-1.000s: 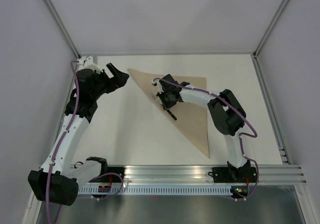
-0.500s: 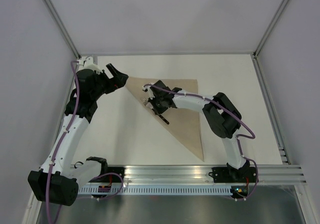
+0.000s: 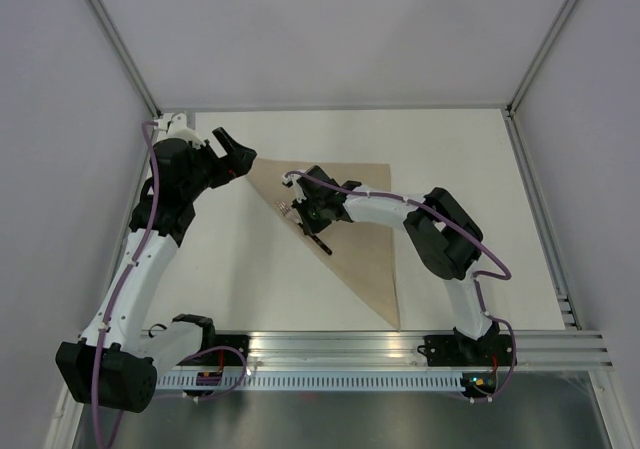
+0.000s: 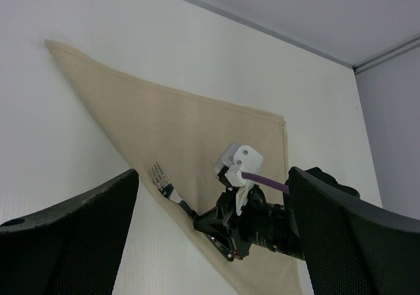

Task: Fold the napkin, place the utensils inside, and roll it up
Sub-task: Place the fork on the napkin, then fold the napkin at the center of the board.

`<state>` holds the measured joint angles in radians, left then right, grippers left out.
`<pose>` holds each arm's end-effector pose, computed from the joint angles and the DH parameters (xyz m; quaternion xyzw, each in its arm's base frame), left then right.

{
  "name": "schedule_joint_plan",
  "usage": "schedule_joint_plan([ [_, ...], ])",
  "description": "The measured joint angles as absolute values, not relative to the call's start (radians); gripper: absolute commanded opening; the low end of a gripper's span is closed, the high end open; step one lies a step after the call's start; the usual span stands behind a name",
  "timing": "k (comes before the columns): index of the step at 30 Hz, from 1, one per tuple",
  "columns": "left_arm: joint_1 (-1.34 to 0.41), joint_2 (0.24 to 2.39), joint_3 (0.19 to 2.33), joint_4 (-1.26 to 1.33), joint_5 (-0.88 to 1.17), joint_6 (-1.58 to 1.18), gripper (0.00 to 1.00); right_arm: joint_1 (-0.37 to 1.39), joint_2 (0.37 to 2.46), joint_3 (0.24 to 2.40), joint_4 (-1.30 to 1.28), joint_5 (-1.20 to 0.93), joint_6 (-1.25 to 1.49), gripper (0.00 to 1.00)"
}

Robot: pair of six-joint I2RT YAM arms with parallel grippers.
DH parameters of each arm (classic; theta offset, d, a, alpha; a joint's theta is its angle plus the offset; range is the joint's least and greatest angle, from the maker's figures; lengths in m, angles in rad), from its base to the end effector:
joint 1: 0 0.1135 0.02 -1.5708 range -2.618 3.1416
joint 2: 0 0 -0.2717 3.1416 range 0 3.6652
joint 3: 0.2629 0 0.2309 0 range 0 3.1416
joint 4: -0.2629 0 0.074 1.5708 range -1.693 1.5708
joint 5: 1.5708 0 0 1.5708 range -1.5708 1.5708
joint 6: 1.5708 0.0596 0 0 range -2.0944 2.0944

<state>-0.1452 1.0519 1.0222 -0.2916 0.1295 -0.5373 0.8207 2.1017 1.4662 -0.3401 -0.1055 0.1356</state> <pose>0.2326 -0.0418 0.3608 -0.1205 0.8013 -0.2448 0.5324 0.3004 0.3316 0.1534 -0.3352 0.8941 0.1795 0.2368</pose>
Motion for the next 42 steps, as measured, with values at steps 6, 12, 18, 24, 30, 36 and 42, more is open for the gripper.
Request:
schedule_joint_plan([
  [6,-0.145,1.053,1.022,-0.291,0.13,-0.537,0.99,0.821,2.099,1.464,-0.339,-0.114,0.143,0.08],
  [12,-0.145,1.053,1.022,-0.291,0.13,-0.537,0.99,0.822,2.094,1.462,-0.35,-0.131,0.145,0.38],
  [18,-0.145,1.053,1.022,-0.29,0.133,-0.537,1.0,0.831,2.075,1.464,-0.411,-0.149,0.116,0.54],
  [24,-0.145,1.053,1.022,-0.279,0.15,-0.53,1.0,0.817,2.045,1.516,-0.515,-0.178,0.082,0.61],
  [30,-0.191,1.032,1.0,-0.216,0.159,-0.496,1.0,0.683,1.929,1.609,-0.566,-0.262,0.079,0.62],
  [36,-0.587,0.994,0.891,-0.098,-0.006,-0.376,1.0,0.321,1.821,1.642,-0.556,-0.379,0.109,0.61],
  [42,-0.998,0.99,0.609,0.158,-0.22,-0.206,1.0,0.035,1.794,1.577,-0.547,-0.431,0.127,0.6],
])
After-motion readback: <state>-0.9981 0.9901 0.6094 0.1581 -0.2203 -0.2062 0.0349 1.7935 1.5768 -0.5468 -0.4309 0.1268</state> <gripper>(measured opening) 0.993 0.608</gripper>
